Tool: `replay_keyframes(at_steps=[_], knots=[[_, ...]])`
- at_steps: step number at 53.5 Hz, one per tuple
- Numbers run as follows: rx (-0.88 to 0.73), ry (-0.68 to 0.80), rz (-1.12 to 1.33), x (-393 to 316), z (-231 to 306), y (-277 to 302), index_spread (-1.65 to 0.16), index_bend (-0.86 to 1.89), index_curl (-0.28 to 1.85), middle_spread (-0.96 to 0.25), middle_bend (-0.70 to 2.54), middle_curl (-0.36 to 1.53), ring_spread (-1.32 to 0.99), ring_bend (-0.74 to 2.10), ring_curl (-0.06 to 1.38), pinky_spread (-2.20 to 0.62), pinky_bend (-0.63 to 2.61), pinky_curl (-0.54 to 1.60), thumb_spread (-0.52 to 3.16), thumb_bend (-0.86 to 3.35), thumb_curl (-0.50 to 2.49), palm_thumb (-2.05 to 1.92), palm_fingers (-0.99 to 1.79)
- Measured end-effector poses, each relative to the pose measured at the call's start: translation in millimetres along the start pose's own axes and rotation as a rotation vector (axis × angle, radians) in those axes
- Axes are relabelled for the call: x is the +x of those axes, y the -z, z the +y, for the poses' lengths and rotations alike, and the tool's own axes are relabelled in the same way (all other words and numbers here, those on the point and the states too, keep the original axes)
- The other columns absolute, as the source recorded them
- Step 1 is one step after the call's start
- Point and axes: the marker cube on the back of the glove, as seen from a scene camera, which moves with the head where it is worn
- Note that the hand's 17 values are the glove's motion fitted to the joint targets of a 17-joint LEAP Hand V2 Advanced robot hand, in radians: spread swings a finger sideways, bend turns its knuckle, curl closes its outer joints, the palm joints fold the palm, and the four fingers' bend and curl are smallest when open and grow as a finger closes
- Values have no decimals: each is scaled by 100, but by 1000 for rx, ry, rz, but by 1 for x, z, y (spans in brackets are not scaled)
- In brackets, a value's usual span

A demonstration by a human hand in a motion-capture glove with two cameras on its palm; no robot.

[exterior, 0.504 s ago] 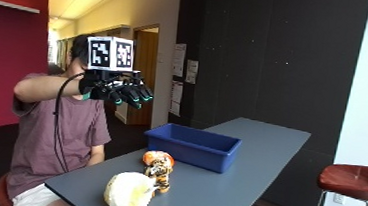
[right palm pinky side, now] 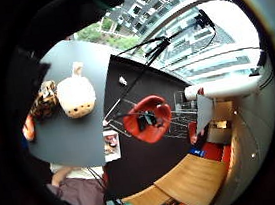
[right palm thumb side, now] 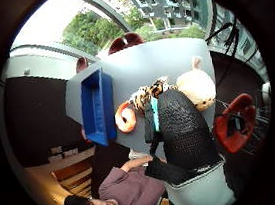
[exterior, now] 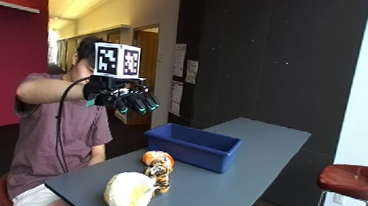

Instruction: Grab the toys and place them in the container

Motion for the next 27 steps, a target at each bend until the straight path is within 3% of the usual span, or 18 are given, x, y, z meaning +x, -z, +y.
replay_keyframes(at_steps=[15, 27], knots=[[-66, -42, -50, 6, -19, -20, -20, 13, 22, 0, 18, 25, -3, 37, 18, 4, 72, 29, 140, -1, 24, -1, -8], [-235, -70, -69, 16, -41, -85, -21, 7, 19, 1, 15, 26, 0, 36, 20, 5, 83, 33, 135, -3, 24, -3, -19]])
